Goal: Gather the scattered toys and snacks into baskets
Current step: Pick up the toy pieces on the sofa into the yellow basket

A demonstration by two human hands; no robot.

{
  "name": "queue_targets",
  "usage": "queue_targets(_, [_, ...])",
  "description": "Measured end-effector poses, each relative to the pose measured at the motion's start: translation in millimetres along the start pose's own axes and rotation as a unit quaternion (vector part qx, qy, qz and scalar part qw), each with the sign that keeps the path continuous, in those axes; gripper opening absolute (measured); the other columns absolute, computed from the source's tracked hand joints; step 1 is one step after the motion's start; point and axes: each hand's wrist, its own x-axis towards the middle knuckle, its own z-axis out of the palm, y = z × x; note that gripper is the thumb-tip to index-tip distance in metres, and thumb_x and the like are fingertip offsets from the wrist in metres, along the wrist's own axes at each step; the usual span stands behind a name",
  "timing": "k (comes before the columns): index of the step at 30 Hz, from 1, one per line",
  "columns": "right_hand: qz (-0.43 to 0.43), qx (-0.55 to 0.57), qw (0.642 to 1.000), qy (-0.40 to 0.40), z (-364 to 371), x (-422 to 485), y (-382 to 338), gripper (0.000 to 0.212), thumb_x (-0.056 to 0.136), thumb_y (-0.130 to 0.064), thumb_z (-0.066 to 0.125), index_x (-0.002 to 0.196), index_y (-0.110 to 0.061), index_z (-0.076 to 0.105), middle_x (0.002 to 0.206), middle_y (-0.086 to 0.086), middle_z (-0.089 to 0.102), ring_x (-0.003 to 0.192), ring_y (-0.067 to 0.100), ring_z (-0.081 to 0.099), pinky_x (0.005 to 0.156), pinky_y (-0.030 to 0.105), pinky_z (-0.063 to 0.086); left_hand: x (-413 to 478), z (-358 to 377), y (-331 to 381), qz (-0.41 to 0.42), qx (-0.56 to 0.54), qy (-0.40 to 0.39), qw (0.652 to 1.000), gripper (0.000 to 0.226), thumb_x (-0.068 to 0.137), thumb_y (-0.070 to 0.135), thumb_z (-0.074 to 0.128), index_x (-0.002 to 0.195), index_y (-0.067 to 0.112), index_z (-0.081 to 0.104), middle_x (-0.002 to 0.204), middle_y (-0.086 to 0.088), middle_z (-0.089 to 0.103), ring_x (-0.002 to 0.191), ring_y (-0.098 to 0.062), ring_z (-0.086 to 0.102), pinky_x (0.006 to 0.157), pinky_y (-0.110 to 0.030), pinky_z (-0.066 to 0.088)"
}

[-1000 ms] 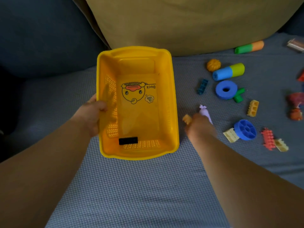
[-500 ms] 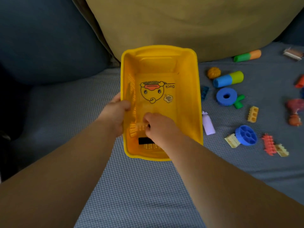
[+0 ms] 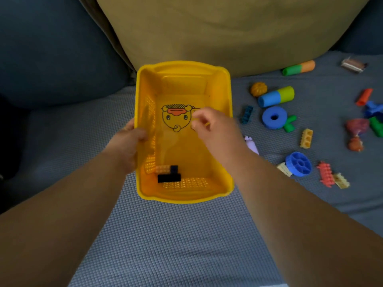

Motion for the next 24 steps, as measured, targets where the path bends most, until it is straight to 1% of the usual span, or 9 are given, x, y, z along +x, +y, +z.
queue_targets(2, [0.042, 0.058, 0.994, 0.082, -20, -1, 14, 0.019, 0.096, -0.030, 0.052, 0.110, -0.022, 0.062, 0.097, -0.004, 0.065, 0.083, 0.012, 0.061, 0.071, 0.030, 0.050, -7, -8, -1, -0.004, 0.009, 0.001, 1.000, 0.039, 0.095, 0.001, 0.044, 0.099, 0.035, 0.061, 0.094, -0.003, 0.075, 0.084, -0.027, 0.071, 0.061, -0.041, 0.057])
queue_targets(4, [0.097, 0.044, 0.990, 0.095, -24, -10, 37, 0.016, 0.096, -0.028, 0.051, 0.107, -0.022, 0.060, 0.097, -0.004, 0.064, 0.085, 0.013, 0.061, 0.070, 0.030, 0.047, -16, -15, -4, -0.011, 0.016, 0.014, 1.000, 0.036, 0.096, 0.003, 0.044, 0.097, 0.035, 0.060, 0.098, -0.003, 0.072, 0.088, -0.029, 0.069, 0.064, -0.042, 0.055])
queue_targets(8, [0.128, -0.085, 0.987, -0.049, 9, -49, 81, 0.024, 0.097, -0.025, 0.049, 0.118, -0.020, 0.060, 0.120, 0.004, 0.057, 0.107, 0.021, 0.056, 0.081, 0.030, 0.044, -31, -34, -19, -0.018, 0.012, 0.046, 0.999, 0.038, 0.095, 0.002, 0.044, 0.098, 0.036, 0.058, 0.103, -0.005, 0.068, 0.093, -0.032, 0.066, 0.067, -0.045, 0.053])
queue_targets(11, [0.073, -0.144, 0.970, -0.180, 38, -80, 95, 0.038, 0.091, -0.040, 0.056, 0.126, -0.026, 0.053, 0.126, 0.001, 0.048, 0.109, 0.019, 0.050, 0.087, 0.032, 0.044, -41, -52, -33, -0.016, 0.009, 0.066, 0.998, 0.044, 0.093, 0.002, 0.044, 0.117, 0.037, 0.056, 0.107, -0.005, 0.068, 0.094, -0.033, 0.066, 0.066, -0.046, 0.054])
queue_targets(13, [0.085, -0.154, 0.965, -0.195, 50, -93, 98, 0.050, 0.086, -0.051, 0.060, 0.129, -0.028, 0.050, 0.126, 0.002, 0.044, 0.110, 0.023, 0.049, 0.088, 0.037, 0.046, -46, -59, -40, -0.012, 0.003, 0.083, 0.996, 0.051, 0.091, 0.001, 0.045, 0.126, 0.038, 0.054, 0.109, -0.005, 0.069, 0.094, -0.033, 0.067, 0.061, -0.044, 0.056])
queue_targets(16, [0.099, -0.196, 0.957, -0.188, 61, -101, 99, 0.051, 0.085, -0.051, 0.061, 0.130, -0.030, 0.047, 0.126, 0.005, 0.039, 0.112, 0.028, 0.047, 0.088, 0.041, 0.046, -52, -61, -52, -0.009, -0.004, 0.091, 0.996, 0.052, 0.091, 0.000, 0.044, 0.124, 0.038, 0.056, 0.109, -0.005, 0.070, 0.095, -0.032, 0.067, 0.062, -0.044, 0.056])
queue_targets(21, [0.080, -0.183, 0.964, -0.176, 65, -99, 107, 0.030, 0.092, -0.031, 0.057, 0.120, -0.019, 0.054, 0.121, 0.008, 0.040, 0.102, 0.030, 0.053, 0.082, 0.039, 0.048, -52, -56, -67, -0.002, 0.001, 0.077, 0.997, 0.049, 0.090, -0.001, 0.043, 0.112, 0.040, 0.061, 0.112, -0.006, 0.070, 0.099, -0.035, 0.067, 0.072, -0.050, 0.056])
queue_targets(22, [0.114, -0.156, 0.971, -0.144, 60, -97, 106, 0.032, 0.093, -0.030, 0.056, 0.121, -0.017, 0.053, 0.124, 0.008, 0.041, 0.102, 0.029, 0.054, 0.083, 0.039, 0.048, -52, -54, -68, -0.003, 0.002, 0.073, 0.997, 0.048, 0.090, 0.000, 0.044, 0.109, 0.040, 0.061, 0.113, -0.007, 0.070, 0.100, -0.036, 0.067, 0.073, -0.051, 0.056])
queue_targets(24, [0.188, -0.054, 0.981, -0.003, 41, -88, 98, 0.039, 0.094, -0.030, 0.056, 0.129, -0.015, 0.050, 0.130, 0.009, 0.045, 0.105, 0.026, 0.055, 0.088, 0.039, 0.047, -52, -47, -70, -0.007, -0.002, 0.061, 0.998, 0.045, 0.091, 0.001, 0.045, 0.105, 0.040, 0.062, 0.114, -0.007, 0.070, 0.101, -0.036, 0.067, 0.074, -0.052, 0.056])
